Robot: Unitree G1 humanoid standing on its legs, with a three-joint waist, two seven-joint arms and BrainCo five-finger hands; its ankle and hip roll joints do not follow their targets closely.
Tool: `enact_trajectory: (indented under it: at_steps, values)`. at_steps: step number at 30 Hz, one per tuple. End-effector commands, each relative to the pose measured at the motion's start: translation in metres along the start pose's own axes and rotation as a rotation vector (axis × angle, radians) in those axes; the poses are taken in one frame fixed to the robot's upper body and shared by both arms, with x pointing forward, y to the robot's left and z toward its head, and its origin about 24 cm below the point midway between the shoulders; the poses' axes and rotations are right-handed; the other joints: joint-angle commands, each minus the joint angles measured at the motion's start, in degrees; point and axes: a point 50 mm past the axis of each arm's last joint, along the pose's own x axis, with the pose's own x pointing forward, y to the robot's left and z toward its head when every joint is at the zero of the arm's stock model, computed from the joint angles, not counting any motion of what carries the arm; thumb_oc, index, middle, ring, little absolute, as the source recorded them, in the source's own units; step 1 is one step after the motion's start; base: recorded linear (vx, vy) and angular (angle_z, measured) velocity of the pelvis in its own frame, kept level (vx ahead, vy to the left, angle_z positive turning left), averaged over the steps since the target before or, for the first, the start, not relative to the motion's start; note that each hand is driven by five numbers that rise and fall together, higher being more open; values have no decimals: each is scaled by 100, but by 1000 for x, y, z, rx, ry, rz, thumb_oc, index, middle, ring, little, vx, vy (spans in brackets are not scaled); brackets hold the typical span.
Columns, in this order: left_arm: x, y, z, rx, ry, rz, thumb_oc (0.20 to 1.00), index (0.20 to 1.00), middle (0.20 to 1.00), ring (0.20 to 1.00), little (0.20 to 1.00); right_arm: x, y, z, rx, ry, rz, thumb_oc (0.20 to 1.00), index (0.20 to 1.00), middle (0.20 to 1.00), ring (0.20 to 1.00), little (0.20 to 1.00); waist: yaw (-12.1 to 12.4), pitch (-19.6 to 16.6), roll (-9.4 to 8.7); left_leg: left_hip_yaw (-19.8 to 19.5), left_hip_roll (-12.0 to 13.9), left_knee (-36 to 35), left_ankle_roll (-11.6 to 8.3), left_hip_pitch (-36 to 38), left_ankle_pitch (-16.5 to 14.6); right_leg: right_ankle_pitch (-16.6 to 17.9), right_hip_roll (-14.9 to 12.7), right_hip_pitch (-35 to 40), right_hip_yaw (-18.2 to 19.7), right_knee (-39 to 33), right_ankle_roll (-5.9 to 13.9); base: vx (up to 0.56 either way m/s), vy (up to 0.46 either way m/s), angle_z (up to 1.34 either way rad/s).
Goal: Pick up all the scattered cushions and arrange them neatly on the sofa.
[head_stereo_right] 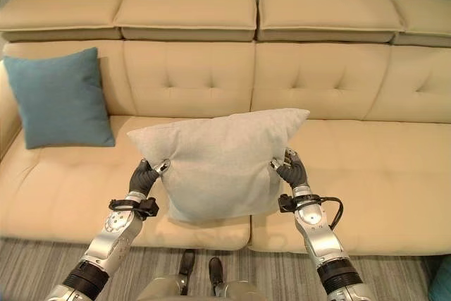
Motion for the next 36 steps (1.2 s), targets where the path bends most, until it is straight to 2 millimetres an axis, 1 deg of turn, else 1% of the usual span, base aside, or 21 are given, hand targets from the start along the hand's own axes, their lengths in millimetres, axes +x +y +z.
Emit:
enact_trajectory:
  at_steps: [1,2,4,5,6,8,10,11,13,14,15,16,21,26,28,31,32,33,34,35,36]
  values:
    - [11,-40,53,-71,-266,-193,200,200,200,200,200,10,-1,41,41,-208,3,200,200,200,200,200,108,-254,275,257,318,-445,-237,785,182,-163,-400,-32,-2,121,626,114,196,-66]
    - [10,-38,53,-66,-264,-188,200,200,200,200,200,11,1,41,45,-207,9,200,200,200,200,200,154,-262,268,378,324,-462,-198,863,149,-139,-445,-5,120,122,669,78,206,-47]
    - [10,-36,55,-64,-272,-176,200,200,200,200,200,12,3,43,52,-213,11,200,200,200,200,200,205,-234,264,475,311,-429,-131,856,106,-155,-492,-55,182,225,764,-10,130,-41]
    - [10,-36,55,-64,-272,-176,200,200,200,200,200,12,3,43,52,-213,11,200,200,200,200,200,221,-235,262,493,312,-425,-129,855,101,-160,-490,-65,199,235,766,-74,115,-51]
    - [9,-31,56,-65,-279,-161,200,200,200,200,200,15,7,47,55,-227,24,200,200,200,200,200,283,-190,249,618,318,-415,-83,835,73,-100,-499,-239,280,455,872,-75,95,-47]
    - [11,-30,61,-56,-296,-160,200,200,200,200,200,18,11,51,50,-240,36,200,200,200,200,200,318,-142,245,637,344,-350,-62,795,59,-112,-493,-413,434,733,938,-77,65,-51]
    - [13,-30,62,-50,-300,-164,200,200,200,200,200,18,12,51,53,-241,40,200,200,200,200,200,321,-136,253,612,371,-313,-62,757,38,-143,-512,-455,494,770,955,-26,-17,-52]
    - [14,-30,63,-42,-305,-165,200,200,200,200,200,19,13,52,52,-243,41,200,200,200,200,200,331,-146,261,600,395,-288,-65,740,-6,-124,-627,-455,460,693,962,2,-61,-21]
    - [16,-29,69,-31,-325,-153,200,200,200,200,200,23,17,59,59,-267,55,200,200,200,200,200,407,-136,278,602,482,-268,-78,734,-77,83,-927,-584,287,539,1023,30,-92,8]
    - [17,-29,69,-35,-326,-150,200,200,200,200,200,23,18,60,56,-273,59,200,200,200,200,200,387,-128,275,566,473,-246,-72,728,-101,114,-914,-633,284,508,1023,66,-71,-2]
    - [17,-28,68,-25,-323,-145,200,200,200,200,200,23,16,59,45,-269,62,200,200,200,200,200,362,-145,216,541,438,-253,-110,797,-148,166,-961,-609,247,294,1032,169,-80,-4]
    - [14,-24,66,-35,-317,-128,200,200,200,200,200,22,14,59,34,-267,63,200,200,200,200,200,347,-238,186,541,482,-372,-169,942,-133,190,-967,-494,117,104,1029,212,-95,2]
    - [12,-20,62,-68,-303,-91,200,200,200,200,200,18,6,57,26,-261,47,200,200,200,200,200,295,-355,215,431,614,-627,-281,1135,-19,54,-871,-278,-74,14,940,121,-77,16]
    - [18,-24,76,-74,-359,-87,200,200,200,200,200,21,-4,65,17,-289,6,200,200,200,200,200,233,-321,263,272,677,-646,-384,957,68,-83,-825,-307,-292,14,865,40,-76,17]
    - [23,-28,87,-65,-398,-92,200,200,200,200,200,26,-8,76,8,-329,-11,200,200,200,200,200,219,-279,283,242,689,-646,-412,856,99,-104,-814,-366,-343,14,849,-21,-49,14]
    - [34,-40,108,-54,-471,-107,200,200,200,200,200,38,-8,99,6,-407,-32,200,200,200,200,200,193,-149,298,187,716,-646,-439,607,168,-70,-803,-600,-386,14,840,-77,-41,18]
    - [43,-45,123,-46,-518,-98,200,200,200,200,200,48,-10,118,-8,-462,-53,200,200,200,200,200,183,-103,315,165,714,-646,-464,429,225,-35,-796,-764,-407,14,840,-81,-26,18]
    - [48,-49,133,-41,-545,-101,200,200,200,200,200,54,-10,129,-18,-492,-63,200,200,200,200,200,183,-65,321,145,710,-646,-477,308,259,-14,-800,-882,-425,14,851,-58,-18,9]
    - [49,-49,134,-41,-548,-101,200,200,200,200,200,54,-10,130,-19,-495,-64,200,200,200,200,200,177,-67,323,141,709,-646,-477,284,265,-10,-801,-903,-429,14,851,-72,-6,7]
    - [58,-55,150,-39,-587,-96,200,200,200,200,200,65,-11,147,-46,-531,-81,200,200,200,200,200,163,-53,334,125,699,-646,-505,67,316,46,-801,-1115,-421,14,865,-58,2,8]
    - [63,-58,157,-42,-601,-96,200,200,200,200,200,70,-12,157,-61,-551,-93,200,200,200,200,200,159,-65,346,126,687,-646,-527,-68,355,81,-808,-1228,-437,14,881,-57,2,7]
